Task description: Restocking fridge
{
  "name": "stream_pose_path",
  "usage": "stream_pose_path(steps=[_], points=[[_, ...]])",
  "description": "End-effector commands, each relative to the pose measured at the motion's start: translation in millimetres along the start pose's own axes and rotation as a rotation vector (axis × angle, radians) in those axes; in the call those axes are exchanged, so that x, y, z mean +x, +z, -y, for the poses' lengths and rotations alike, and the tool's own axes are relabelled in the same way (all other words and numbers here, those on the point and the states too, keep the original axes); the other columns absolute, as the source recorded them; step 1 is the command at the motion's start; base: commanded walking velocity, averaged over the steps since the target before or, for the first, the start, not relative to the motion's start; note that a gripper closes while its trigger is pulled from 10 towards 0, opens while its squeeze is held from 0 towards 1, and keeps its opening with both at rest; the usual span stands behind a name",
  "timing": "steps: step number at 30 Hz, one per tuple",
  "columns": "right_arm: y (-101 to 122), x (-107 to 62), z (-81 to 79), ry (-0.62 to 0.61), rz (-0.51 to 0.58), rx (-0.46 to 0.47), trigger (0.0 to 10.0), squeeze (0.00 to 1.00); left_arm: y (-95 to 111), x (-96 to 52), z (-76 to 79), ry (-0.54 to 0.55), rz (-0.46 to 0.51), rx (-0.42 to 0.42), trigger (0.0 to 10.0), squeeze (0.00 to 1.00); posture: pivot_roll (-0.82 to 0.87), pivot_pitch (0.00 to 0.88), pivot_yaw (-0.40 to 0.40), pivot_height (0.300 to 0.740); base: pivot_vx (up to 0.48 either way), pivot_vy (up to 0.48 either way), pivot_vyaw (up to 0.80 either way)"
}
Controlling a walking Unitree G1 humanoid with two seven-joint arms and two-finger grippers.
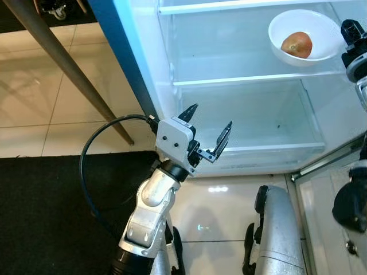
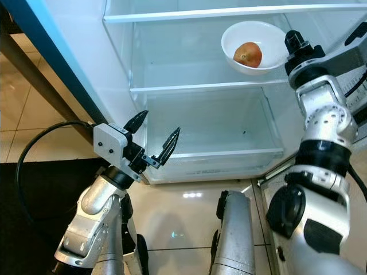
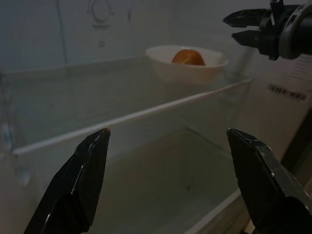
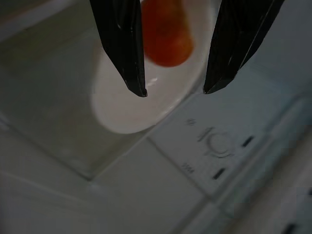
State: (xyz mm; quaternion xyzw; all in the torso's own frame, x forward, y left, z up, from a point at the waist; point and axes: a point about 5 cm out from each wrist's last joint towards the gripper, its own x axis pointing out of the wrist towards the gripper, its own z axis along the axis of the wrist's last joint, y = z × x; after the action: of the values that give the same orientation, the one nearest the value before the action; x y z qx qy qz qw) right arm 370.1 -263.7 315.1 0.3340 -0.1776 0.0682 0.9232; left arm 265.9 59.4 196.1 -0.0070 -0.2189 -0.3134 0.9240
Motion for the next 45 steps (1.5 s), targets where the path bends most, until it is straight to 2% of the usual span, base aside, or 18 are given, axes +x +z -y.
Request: stream_pose_path(steps=[1,5,11,12,13,14,15,17,19,23,26,29,33,34,35,36,38,45], points=[[-2,-3.0,-3.6,0.038,-0.011,0.003,10.0,0.00,-5,-4.4,0.6,-0.005,-0.019,-0.007,10.0,0.00,0.04,0.291,0.072,0.504,0.000,0.000,0.00],[-25,-19.7,-20.8,0.228,-0.130,-0.082,10.0,0.00,-6,-3.1,0.7,-0.004,-0.015,-0.008,10.0,0.00,0.03,0.289,0.070,0.504,0.000,0.000,0.00],[-47,-22.5,-22.7,0.239,-0.224,-0.128,10.0,0.00,-7,-3.6,2.6,-0.006,-0.013,-0.012,10.0,0.00,0.03,0.292,0.068,0.504,0.000,0.000,0.00],[-55,-22.3,-25.3,0.250,-0.248,-0.128,6.0,0.00,-7,-4.1,3.0,-0.007,-0.013,-0.013,10.0,0.00,0.03,0.296,0.064,0.504,0.000,0.000,0.00],[-55,-22.3,-25.3,0.250,-0.248,-0.128,6.0,0.00,-7,-4.1,3.0,-0.007,-0.013,-0.013,10.0,0.00,0.03,0.296,0.064,0.504,0.000,0.000,0.00],[-62,-21.8,-27.2,0.258,-0.263,-0.131,2.5,0.00,-8,-4.9,3.1,-0.008,-0.014,-0.013,10.0,0.00,0.03,0.299,0.063,0.504,0.000,0.000,0.00],[-72,-21.4,-29.1,0.273,-0.285,-0.128,0.0,0.00,-8,-5.8,2.8,-0.006,-0.016,-0.012,10.0,0.00,0.03,0.300,0.062,0.504,0.000,0.000,0.00],[-72,-21.4,-29.1,0.273,-0.285,-0.128,0.0,0.00,-8,-5.8,2.8,-0.006,-0.016,-0.012,10.0,0.00,0.03,0.300,0.062,0.504,0.000,0.000,0.00],[-92,-18.9,-31.6,0.290,-0.339,-0.117,0.0,0.00,-8,-7.3,3.1,-0.001,-0.018,-0.012,10.0,0.00,0.04,0.309,0.052,0.504,0.000,0.000,0.00],[-102,-18.3,-35.9,0.302,-0.372,-0.109,0.0,0.00,-7,-8.0,3.9,0.002,-0.016,-0.012,10.0,0.00,0.04,0.314,0.047,0.504,0.000,0.000,0.00],[-115,-11.3,-42.3,0.296,-0.396,-0.108,0.0,0.00,-7,-9.2,4.8,0.003,-0.016,-0.014,10.0,0.00,0.04,0.328,0.043,0.504,0.000,0.000,0.00],[-131,-0.2,-55.8,0.319,-0.424,-0.143,0.0,0.00,-6,-11.0,6.6,0.004,-0.018,-0.015,10.0,0.00,0.06,0.337,0.037,0.504,0.000,0.000,0.00],[-137,6.1,-65.1,0.338,-0.436,-0.177,0.0,0.00,-6,-12.2,7.2,0.006,-0.021,-0.016,10.0,0.00,0.06,0.344,0.036,0.504,0.000,0.000,0.00],[-141,10.2,-72.2,0.349,-0.442,-0.200,2.5,0.00,-5,-13.3,7.7,0.008,-0.022,-0.016,10.0,0.00,0.07,0.349,0.031,0.504,0.000,0.000,0.00],[-141,10.2,-72.2,0.349,-0.442,-0.200,2.5,0.00,-5,-13.3,7.7,0.008,-0.022,-0.016,10.0,0.00,0.07,0.349,0.031,0.504,0.000,0.000,0.00],[-144,14.1,-79.6,0.359,-0.447,-0.229,10.0,0.00,-5,-14.3,8.2,0.010,-0.024,-0.017,10.0,0.00,0.07,0.352,0.028,0.504,0.000,0.000,0.00],[-147,20.9,-90.8,0.358,-0.448,-0.279,10.0,0.00,-4,-15.8,9.3,0.012,-0.027,-0.018,10.0,0.00,0.07,0.356,0.028,0.504,0.000,0.000,0.00],[-151,30.8,-102.3,0.302,-0.456,-0.400,10.0,0.00,-4,-17.9,11.4,0.012,-0.031,-0.022,10.0,0.00,0.08,0.361,0.024,0.504,0.000,0.000,0.00]])
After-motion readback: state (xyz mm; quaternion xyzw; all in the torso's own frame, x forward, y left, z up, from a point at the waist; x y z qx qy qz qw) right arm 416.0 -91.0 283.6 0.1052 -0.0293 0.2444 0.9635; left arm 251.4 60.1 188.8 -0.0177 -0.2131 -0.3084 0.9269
